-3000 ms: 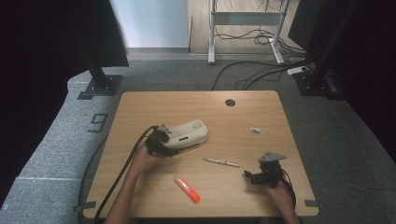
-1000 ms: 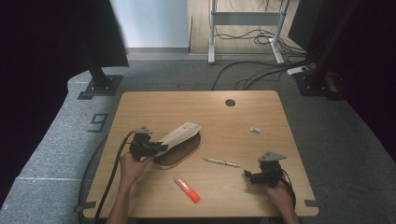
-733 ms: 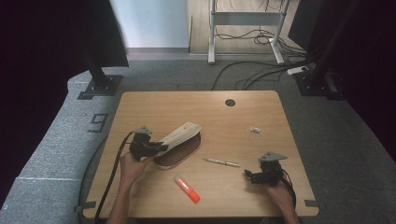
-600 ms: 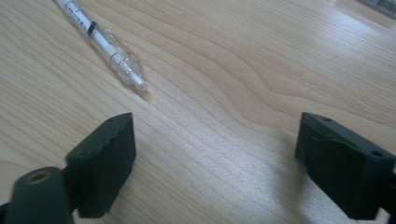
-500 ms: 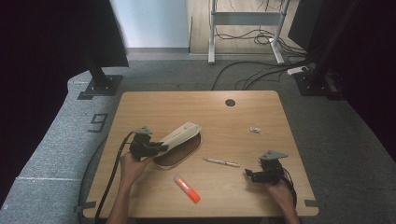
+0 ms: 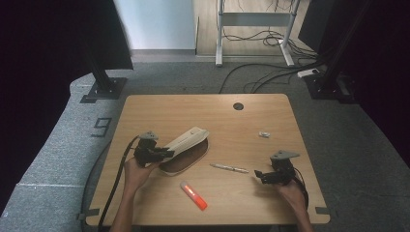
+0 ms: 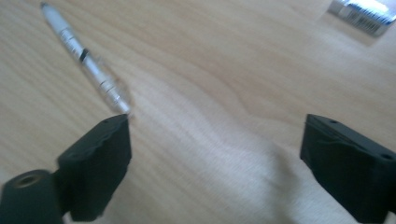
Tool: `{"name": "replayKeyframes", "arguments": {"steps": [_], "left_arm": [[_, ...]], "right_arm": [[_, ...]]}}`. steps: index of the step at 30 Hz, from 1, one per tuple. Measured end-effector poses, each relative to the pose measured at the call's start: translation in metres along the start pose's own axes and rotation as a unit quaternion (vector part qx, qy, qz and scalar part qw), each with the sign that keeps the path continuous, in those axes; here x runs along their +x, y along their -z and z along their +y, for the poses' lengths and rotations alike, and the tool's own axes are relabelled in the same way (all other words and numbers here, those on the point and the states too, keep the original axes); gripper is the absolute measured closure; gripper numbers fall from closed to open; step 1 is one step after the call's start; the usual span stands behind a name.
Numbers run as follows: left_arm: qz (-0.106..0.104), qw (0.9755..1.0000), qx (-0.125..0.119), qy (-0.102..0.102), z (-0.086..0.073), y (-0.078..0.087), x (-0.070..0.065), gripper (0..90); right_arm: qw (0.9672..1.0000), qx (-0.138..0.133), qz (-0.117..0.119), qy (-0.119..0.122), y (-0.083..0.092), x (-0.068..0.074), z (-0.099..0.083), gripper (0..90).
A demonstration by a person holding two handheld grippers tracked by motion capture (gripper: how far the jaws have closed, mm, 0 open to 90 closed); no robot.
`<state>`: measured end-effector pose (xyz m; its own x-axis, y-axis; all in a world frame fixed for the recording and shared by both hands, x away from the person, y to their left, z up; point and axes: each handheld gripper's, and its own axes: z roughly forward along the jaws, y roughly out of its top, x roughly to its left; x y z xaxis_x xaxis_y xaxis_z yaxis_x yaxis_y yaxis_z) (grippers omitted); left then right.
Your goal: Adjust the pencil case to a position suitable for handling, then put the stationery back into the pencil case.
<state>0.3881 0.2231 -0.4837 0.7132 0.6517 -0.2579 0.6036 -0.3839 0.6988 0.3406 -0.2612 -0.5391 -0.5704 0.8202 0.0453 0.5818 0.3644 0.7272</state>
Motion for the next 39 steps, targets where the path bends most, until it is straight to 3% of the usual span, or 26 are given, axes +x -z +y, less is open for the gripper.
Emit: {"name": "replayKeyframes", "arguments": {"steps": [6,19,26,39], "left_arm": [[-0.001,1.0000,0.002,-0.002,0.000,0.000,-0.001,74.3],[-0.003,1.0000,0.003,-0.003,0.000,0.000,0.000,74.1],[-0.003,1.0000,0.004,-0.004,0.000,0.000,0.000,74.0],[-0.004,1.0000,0.004,-0.005,0.000,0.000,0.001,73.6]], "right_arm": [[0.9999,-0.008,-0.006,0.007,-0.003,-0.007,0.011,0.1],[0.9997,-0.024,-0.010,0.000,-0.006,-0.026,0.036,0.0],[0.9998,-0.013,-0.017,0.002,-0.013,-0.035,0.044,0.0],[0.9995,-0.016,-0.023,-0.013,-0.026,-0.060,0.056,7.0]]}}
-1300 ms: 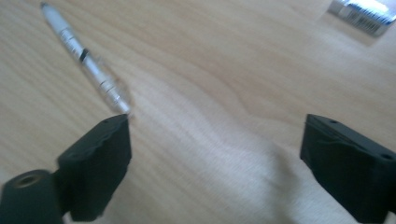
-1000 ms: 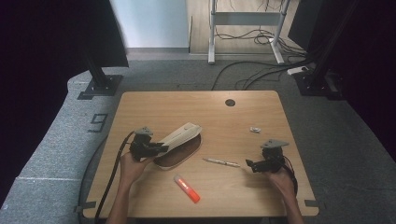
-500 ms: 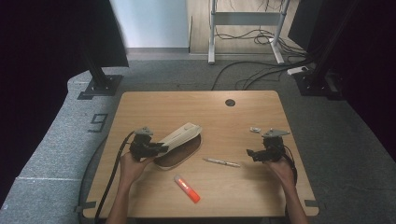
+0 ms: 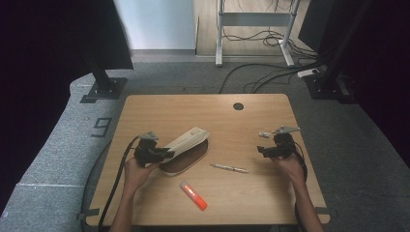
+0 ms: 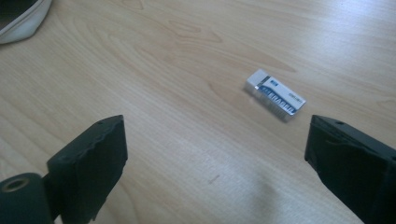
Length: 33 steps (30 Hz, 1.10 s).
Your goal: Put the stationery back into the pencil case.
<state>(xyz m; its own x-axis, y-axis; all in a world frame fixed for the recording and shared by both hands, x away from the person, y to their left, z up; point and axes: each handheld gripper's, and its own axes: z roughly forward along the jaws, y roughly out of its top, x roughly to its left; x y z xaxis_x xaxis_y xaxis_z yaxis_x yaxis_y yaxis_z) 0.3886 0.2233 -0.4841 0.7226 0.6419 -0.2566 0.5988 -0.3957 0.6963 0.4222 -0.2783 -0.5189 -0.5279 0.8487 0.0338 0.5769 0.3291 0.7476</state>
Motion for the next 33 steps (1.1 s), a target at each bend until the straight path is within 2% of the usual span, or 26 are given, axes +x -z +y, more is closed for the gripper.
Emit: {"name": "replayKeyframes", "arguments": {"steps": [4,8,16,20,22,29,33], "left_arm": [[0.000,1.0000,0.000,-0.001,0.000,0.000,0.000,73.6],[0.001,1.0000,0.000,-0.004,0.000,0.000,0.000,73.7],[0.002,1.0000,0.000,-0.006,0.001,0.001,0.000,73.7],[0.002,1.0000,0.000,-0.008,0.001,0.001,0.000,73.5],[0.001,1.0000,0.000,-0.007,0.001,0.001,0.000,73.6],[0.001,1.0000,0.000,-0.008,0.001,0.000,0.000,73.7],[0.000,1.0000,0.000,-0.008,0.001,0.000,0.000,73.5]], "right_arm": [[1.0000,0.000,-0.007,0.003,-0.002,-0.008,0.005,12.5],[0.9999,0.003,-0.015,-0.001,-0.006,-0.016,0.008,13.9],[0.9996,0.012,-0.026,-0.004,-0.015,-0.032,0.013,26.2],[0.9996,0.014,-0.025,-0.008,-0.019,-0.039,0.016,30.4],[0.9997,0.012,-0.017,-0.012,-0.022,-0.042,0.017,32.8],[0.9995,0.028,-0.014,0.002,-0.034,-0.045,0.020,38.2],[0.9995,0.030,-0.011,0.000,-0.043,-0.047,0.020,40.3]]}}
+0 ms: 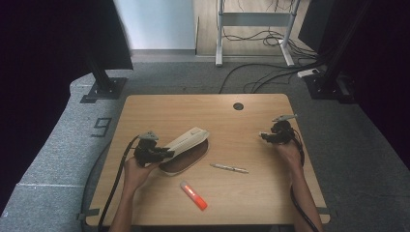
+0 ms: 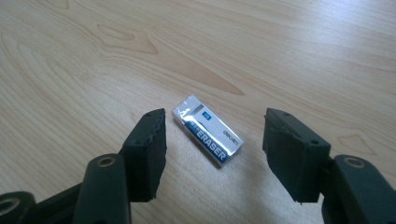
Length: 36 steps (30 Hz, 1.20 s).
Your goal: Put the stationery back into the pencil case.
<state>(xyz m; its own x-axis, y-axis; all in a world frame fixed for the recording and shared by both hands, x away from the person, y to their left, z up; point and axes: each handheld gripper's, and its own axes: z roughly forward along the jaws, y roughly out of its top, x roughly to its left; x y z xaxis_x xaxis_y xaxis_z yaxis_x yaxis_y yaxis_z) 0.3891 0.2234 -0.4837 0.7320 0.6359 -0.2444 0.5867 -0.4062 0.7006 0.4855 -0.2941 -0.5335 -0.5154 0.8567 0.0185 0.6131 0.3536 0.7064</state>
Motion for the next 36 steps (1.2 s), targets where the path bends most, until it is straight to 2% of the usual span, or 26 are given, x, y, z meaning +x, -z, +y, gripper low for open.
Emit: {"name": "replayKeyframes", "arguments": {"steps": [10,20,29,36], "left_arm": [[-0.001,1.0000,0.000,-0.002,0.000,0.000,0.000,73.4],[0.002,1.0000,0.000,-0.004,0.000,-0.001,-0.001,73.2],[0.006,1.0000,0.000,-0.005,0.000,-0.001,-0.002,73.5],[0.006,1.0000,-0.001,-0.005,0.000,-0.001,-0.002,73.9]], "right_arm": [[0.9997,0.015,0.015,0.008,-0.014,-0.001,0.003,47.4],[0.9997,0.014,0.017,0.007,-0.011,0.006,0.000,70.8],[0.9998,0.019,0.009,-0.002,-0.008,0.011,-0.001,71.8],[0.9997,0.016,0.015,-0.011,-0.002,0.013,-0.005,71.8]]}}
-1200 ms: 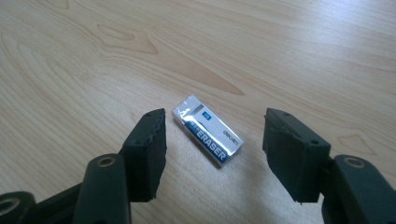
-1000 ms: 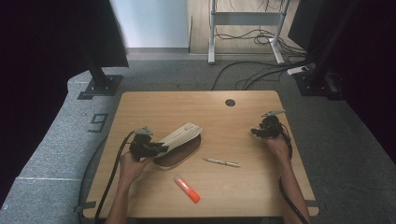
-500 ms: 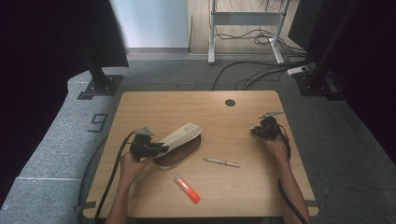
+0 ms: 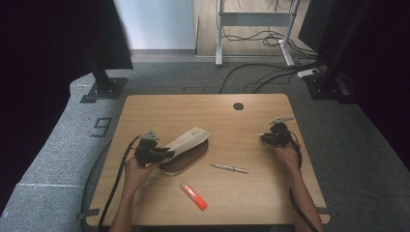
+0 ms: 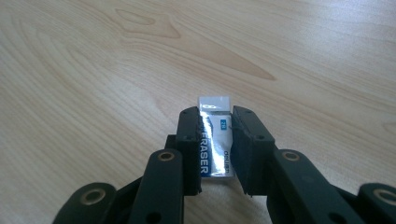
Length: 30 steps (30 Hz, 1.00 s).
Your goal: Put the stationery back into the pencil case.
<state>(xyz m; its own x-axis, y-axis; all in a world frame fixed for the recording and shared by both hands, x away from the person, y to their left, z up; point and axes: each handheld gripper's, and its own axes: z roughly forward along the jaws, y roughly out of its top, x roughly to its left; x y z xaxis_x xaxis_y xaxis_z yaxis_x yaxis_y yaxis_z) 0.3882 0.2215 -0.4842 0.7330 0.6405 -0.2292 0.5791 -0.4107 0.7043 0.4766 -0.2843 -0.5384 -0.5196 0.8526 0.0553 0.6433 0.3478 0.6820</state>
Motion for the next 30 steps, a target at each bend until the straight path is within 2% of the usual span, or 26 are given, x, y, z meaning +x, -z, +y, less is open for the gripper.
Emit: {"name": "replayKeyframes", "arguments": {"steps": [11,17,30], "left_arm": [[-0.001,1.0000,-0.001,0.002,0.000,0.000,0.001,73.9],[-0.001,1.0000,-0.002,0.004,0.000,0.001,0.001,74.1],[0.001,1.0000,-0.003,0.000,0.001,0.002,0.000,74.1]], "right_arm": [[0.9996,-0.017,0.022,0.006,0.019,0.014,0.000,71.8],[0.9989,-0.027,0.036,0.014,0.028,0.027,0.002,71.8],[0.9965,-0.034,0.064,0.042,0.033,0.056,0.009,71.8]]}}
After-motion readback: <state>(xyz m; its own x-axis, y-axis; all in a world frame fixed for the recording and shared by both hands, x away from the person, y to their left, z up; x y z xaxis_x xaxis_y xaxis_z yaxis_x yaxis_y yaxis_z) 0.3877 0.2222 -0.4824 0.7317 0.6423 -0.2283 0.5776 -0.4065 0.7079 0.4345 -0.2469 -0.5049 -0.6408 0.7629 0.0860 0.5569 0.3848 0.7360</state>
